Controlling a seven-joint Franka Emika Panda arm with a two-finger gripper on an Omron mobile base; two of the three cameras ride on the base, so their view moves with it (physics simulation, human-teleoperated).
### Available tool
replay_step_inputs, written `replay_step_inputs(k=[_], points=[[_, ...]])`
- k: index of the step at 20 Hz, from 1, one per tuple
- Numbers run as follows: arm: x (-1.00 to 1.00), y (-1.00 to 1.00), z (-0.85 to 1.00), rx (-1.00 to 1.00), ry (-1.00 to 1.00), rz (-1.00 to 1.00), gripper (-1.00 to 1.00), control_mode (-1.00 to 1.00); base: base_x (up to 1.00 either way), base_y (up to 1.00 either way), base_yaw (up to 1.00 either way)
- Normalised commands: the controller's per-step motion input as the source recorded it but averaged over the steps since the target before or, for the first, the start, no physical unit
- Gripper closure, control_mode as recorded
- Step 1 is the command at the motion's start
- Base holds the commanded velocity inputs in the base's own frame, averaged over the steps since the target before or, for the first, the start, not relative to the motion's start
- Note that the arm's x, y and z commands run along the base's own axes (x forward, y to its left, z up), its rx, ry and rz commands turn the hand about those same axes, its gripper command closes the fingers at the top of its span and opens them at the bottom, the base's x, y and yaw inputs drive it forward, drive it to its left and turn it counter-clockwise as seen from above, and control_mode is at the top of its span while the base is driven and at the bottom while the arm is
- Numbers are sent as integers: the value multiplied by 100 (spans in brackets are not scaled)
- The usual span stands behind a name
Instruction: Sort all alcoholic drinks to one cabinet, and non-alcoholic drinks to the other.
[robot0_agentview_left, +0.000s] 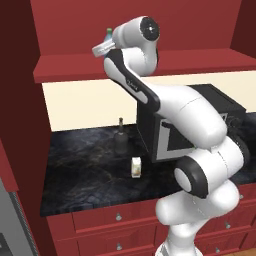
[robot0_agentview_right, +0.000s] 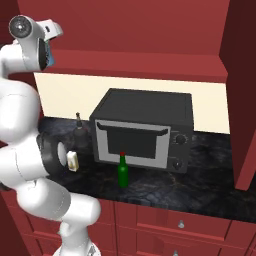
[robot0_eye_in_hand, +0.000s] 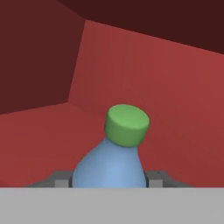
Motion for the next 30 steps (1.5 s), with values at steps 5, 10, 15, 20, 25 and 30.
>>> replay_step_inputs(k=[5, 10, 15, 20, 25, 30], points=[[39, 0, -12, -1, 1, 1, 100, -100, 0, 0, 0], [48, 8, -1, 0, 0, 2, 100, -100, 0, 0, 0], [51, 9, -9, 0, 0, 0, 100, -100, 0, 0, 0], [36, 4, -23, -1, 3, 0, 100, -100, 0, 0, 0], [31, 0, -52, -3, 11, 0, 100, -100, 0, 0, 0], [25, 0, -37, -1, 9, 0, -100, -100, 0, 0, 0]])
